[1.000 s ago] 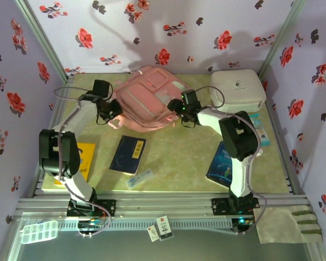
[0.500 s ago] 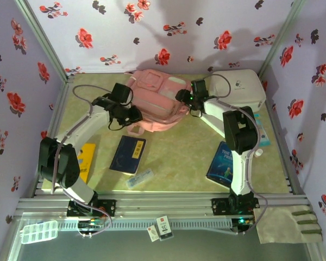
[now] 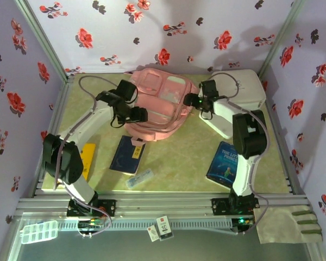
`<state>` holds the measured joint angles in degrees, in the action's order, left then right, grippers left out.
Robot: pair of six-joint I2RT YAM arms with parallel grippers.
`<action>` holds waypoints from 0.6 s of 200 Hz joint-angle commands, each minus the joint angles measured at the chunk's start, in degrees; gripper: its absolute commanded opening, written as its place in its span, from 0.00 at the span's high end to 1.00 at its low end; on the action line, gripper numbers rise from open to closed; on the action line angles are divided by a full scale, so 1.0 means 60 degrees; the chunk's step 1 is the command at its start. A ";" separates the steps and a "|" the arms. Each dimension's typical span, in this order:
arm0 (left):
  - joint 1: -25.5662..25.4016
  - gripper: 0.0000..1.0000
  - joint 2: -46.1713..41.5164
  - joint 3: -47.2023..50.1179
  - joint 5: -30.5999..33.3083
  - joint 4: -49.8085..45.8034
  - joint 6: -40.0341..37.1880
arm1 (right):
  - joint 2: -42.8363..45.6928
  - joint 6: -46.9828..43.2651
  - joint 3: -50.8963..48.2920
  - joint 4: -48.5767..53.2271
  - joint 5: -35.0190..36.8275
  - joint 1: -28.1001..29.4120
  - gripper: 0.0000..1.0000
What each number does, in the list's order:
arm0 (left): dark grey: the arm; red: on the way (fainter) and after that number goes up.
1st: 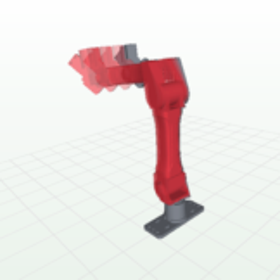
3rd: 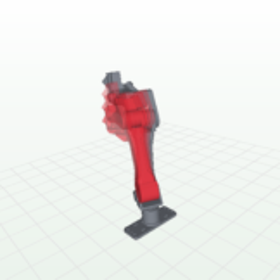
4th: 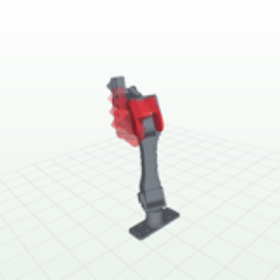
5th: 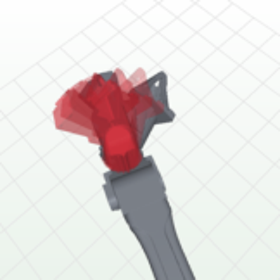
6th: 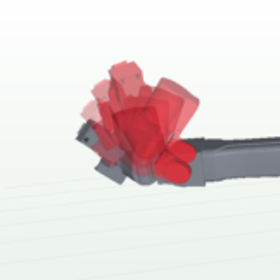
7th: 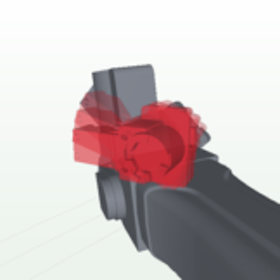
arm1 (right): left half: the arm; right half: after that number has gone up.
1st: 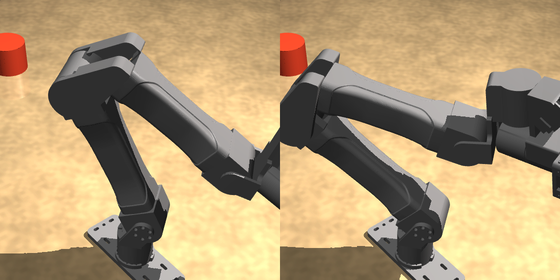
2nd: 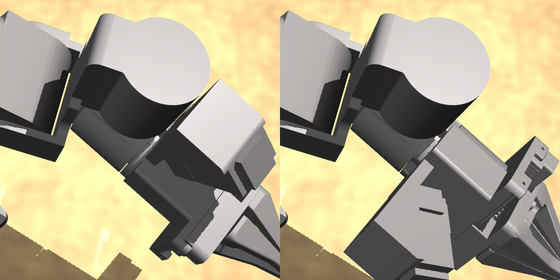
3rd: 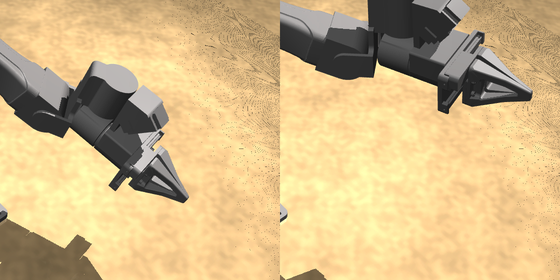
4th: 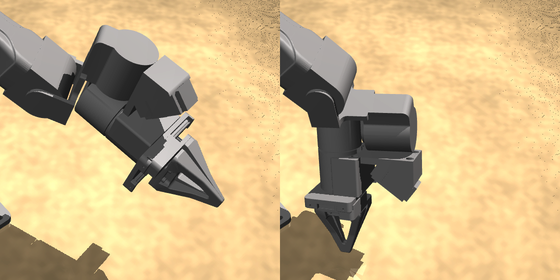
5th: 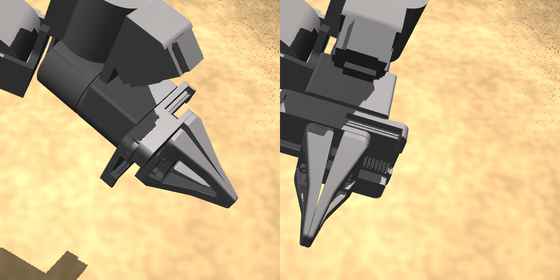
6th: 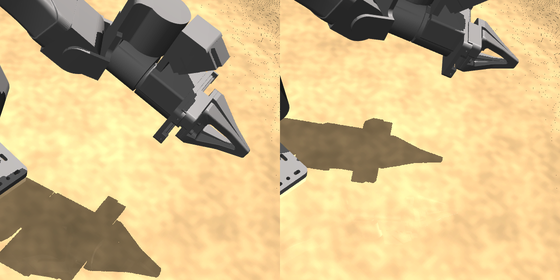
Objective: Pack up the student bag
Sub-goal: Adjust the student bag at the top-center of the table, then unzip the student bag at the top-center of the table.
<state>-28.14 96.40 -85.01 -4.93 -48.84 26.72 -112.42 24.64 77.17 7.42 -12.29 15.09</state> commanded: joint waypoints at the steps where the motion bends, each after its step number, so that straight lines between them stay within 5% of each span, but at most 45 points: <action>1: -0.0005 0.20 0.0741 -0.0763 0.0295 0.0183 -0.0877 | 0.0825 -0.1089 -0.0822 0.0024 -0.0449 0.0032 0.23; 33: 0.0003 0.18 0.2068 -0.2001 0.0050 0.0843 -0.0981 | 0.0664 -0.1079 -0.1171 -0.0350 -0.1326 0.0032 0.30; 120: 0.0834 0.22 0.5368 -0.4412 0.0344 0.1078 0.0322 | -0.1289 -0.0740 0.0623 -0.0269 -0.2389 0.0026 0.24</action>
<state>-26.02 125.51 -110.10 -4.51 -41.52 24.49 -117.62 19.68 78.11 6.26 -22.31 15.11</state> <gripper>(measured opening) 0.789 0.758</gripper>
